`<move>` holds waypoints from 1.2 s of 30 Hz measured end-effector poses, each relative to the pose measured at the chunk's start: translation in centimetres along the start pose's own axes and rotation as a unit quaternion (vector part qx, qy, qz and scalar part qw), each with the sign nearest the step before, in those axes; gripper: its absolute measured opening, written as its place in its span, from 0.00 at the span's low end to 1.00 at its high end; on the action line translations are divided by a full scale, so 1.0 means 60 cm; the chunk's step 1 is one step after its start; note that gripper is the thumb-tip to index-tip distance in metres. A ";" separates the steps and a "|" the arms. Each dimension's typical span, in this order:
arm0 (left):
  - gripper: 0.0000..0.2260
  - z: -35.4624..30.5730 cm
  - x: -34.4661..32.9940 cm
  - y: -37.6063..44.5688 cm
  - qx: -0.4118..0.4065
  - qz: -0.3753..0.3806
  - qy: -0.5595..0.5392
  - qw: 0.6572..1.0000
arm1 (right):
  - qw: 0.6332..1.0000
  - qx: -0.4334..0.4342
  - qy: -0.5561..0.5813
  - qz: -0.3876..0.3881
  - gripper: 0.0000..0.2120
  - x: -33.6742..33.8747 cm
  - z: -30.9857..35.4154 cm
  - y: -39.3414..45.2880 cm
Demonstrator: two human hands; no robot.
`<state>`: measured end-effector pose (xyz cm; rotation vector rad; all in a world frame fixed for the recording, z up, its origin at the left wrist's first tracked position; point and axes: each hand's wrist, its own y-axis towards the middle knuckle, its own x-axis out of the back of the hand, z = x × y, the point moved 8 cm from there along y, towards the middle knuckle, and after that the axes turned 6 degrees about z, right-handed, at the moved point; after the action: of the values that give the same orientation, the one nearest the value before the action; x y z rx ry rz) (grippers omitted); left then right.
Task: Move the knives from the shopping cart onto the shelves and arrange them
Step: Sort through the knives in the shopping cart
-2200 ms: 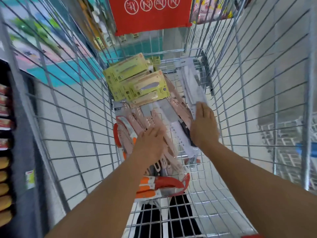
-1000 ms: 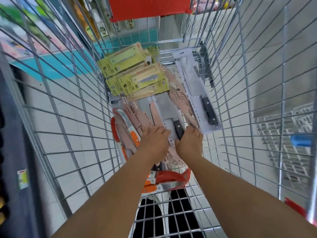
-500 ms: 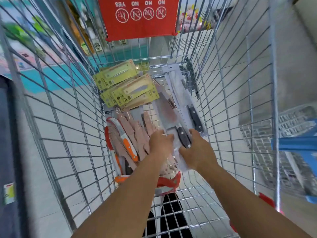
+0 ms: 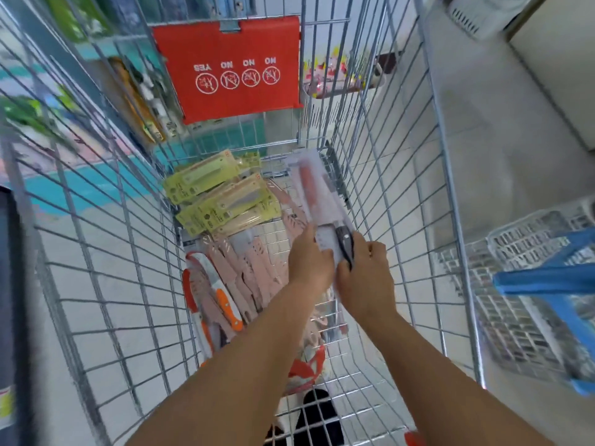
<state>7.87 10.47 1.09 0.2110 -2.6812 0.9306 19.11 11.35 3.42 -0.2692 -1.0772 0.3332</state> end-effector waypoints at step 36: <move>0.25 0.277 0.133 -0.054 0.168 -0.075 0.250 0.951 | 0.920 0.204 -0.170 0.290 0.32 -0.320 0.079 -0.039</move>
<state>-2.70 -2.75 -6.87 0.2133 -2.0100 1.2009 6.88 1.90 -9.15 -0.1528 -1.2222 1.1588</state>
